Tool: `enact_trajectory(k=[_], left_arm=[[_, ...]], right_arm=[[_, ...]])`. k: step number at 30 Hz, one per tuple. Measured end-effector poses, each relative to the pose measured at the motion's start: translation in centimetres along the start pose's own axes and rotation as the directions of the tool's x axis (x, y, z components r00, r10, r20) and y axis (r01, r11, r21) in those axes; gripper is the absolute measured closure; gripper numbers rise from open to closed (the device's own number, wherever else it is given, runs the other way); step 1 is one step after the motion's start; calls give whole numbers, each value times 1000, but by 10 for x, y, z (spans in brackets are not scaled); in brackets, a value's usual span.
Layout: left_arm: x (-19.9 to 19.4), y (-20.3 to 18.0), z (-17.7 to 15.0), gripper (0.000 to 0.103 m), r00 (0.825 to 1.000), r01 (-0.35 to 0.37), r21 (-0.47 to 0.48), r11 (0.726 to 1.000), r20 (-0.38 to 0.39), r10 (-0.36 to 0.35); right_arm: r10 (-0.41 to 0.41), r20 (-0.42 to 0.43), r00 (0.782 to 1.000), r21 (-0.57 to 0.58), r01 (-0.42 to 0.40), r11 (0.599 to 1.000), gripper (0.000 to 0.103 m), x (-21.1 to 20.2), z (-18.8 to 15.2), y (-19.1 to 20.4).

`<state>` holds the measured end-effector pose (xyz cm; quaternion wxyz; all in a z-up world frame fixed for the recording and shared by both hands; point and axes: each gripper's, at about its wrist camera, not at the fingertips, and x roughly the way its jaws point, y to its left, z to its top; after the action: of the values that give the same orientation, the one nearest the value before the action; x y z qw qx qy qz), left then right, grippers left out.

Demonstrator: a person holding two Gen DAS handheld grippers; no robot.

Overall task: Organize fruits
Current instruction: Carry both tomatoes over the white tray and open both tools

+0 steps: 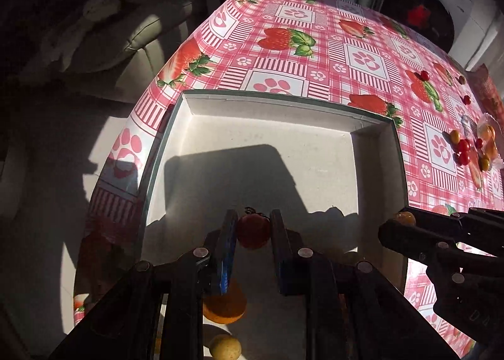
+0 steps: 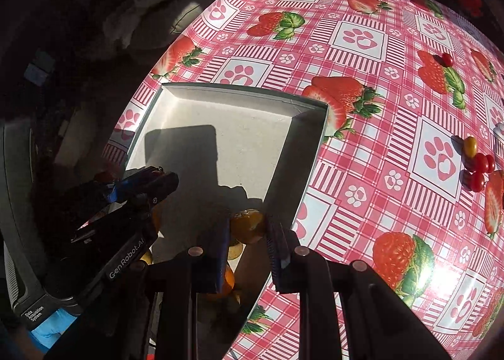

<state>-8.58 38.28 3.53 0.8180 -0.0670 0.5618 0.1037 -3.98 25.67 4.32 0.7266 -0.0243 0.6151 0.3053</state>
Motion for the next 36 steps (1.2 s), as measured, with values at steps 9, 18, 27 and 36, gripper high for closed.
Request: enact_trajectory(k=[9,18,27,36], left_arm=[[21,3,1,80,999,-19,10,1000,-39,19],[19,16,0,31,997,-71,-18,997,-22,71],[7,22,-11,24,997,-56,-35,998,-61,54],[-14,14,-32,0,993,-53,-30,998,-104,50]], right_arm=[[-60,-50,997,-34,58,998,77,35,17,3],[-45,-50,998,-45,43,998,68,36,17,7],[0,-22,1000,-39,-1,999,25,9,8,13],[-65,-67,996,-56,62,997,19,-8,-6,21]])
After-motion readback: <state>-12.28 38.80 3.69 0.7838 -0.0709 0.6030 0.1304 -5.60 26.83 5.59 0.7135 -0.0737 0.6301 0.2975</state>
